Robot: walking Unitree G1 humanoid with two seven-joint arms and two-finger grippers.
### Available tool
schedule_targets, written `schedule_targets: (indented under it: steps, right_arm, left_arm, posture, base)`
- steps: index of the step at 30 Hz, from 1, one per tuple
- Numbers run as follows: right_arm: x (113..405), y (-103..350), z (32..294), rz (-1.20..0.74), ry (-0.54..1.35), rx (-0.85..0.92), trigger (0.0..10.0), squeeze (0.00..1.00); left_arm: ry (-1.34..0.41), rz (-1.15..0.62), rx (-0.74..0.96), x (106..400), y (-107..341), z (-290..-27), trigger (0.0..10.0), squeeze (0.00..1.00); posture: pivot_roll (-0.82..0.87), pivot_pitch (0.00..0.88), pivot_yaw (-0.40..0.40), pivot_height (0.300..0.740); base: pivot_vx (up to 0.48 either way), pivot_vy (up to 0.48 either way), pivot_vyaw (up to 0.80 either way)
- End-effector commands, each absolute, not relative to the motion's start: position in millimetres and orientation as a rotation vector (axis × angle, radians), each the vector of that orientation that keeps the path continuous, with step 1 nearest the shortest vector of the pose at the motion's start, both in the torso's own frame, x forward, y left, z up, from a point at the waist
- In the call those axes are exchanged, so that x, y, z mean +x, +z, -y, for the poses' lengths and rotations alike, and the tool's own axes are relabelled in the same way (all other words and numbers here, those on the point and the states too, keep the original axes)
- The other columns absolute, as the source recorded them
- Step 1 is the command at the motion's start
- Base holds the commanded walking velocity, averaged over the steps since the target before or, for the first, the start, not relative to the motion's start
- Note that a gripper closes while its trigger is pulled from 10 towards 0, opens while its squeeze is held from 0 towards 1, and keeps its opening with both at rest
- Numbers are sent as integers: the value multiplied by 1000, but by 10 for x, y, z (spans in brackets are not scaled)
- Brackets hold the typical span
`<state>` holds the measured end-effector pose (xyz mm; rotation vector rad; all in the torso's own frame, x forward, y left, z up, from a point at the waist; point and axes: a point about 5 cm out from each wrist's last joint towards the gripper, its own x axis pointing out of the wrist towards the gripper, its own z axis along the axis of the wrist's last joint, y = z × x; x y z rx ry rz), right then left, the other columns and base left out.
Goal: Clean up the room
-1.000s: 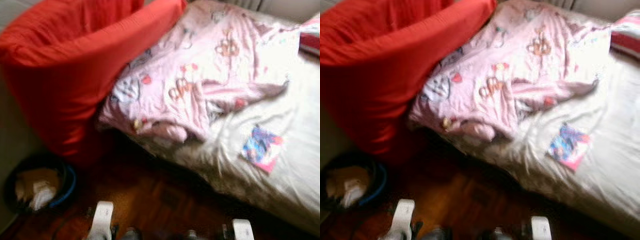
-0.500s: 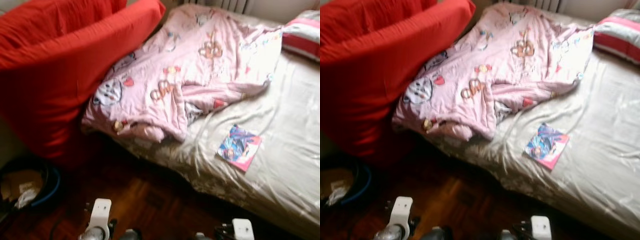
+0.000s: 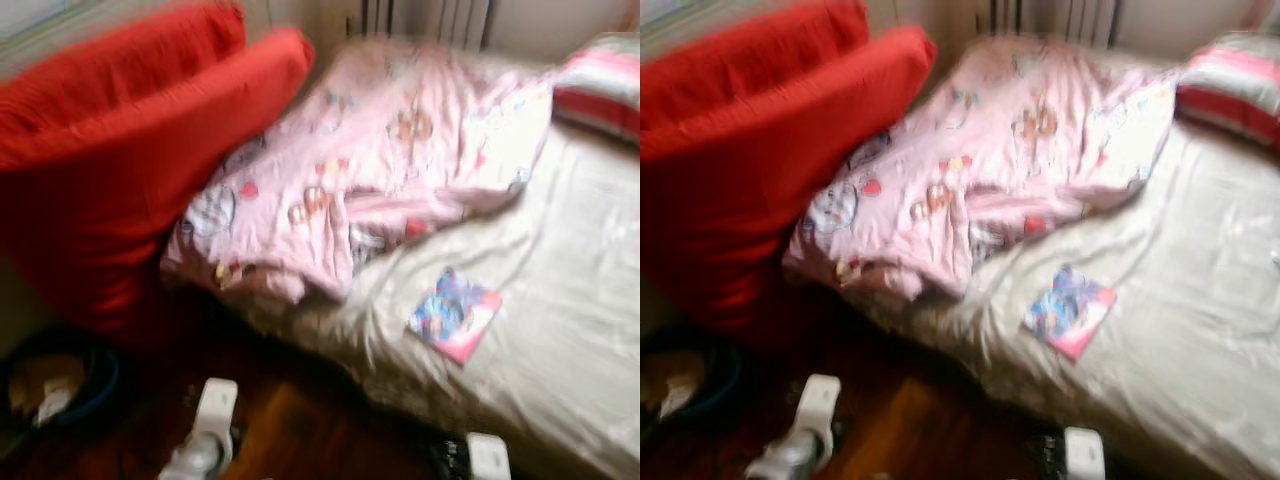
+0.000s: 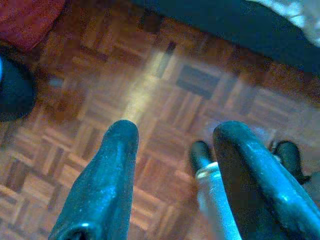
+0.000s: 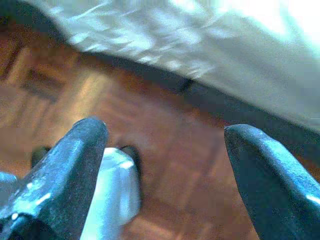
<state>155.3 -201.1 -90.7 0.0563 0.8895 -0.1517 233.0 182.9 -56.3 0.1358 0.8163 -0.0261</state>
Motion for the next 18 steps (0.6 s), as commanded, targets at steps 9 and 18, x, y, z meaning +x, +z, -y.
schedule_targets:
  steps: [9,18]
  right_arm:
    - [1377,-976,1975,-932,-142,39,10000,0]
    - [1342,-987,1988,-944,-143,38,10000,0]
  left_arm:
    - [-4,-890,137,2081,-706,-1906,10000,0]
    - [-15,-892,135,2079,-715,-1850,10000,0]
  posture:
    - [-45,111,32,740]
    - [-65,99,29,740]
  base:
    - [0,-258,-389]
    - [0,-257,0]
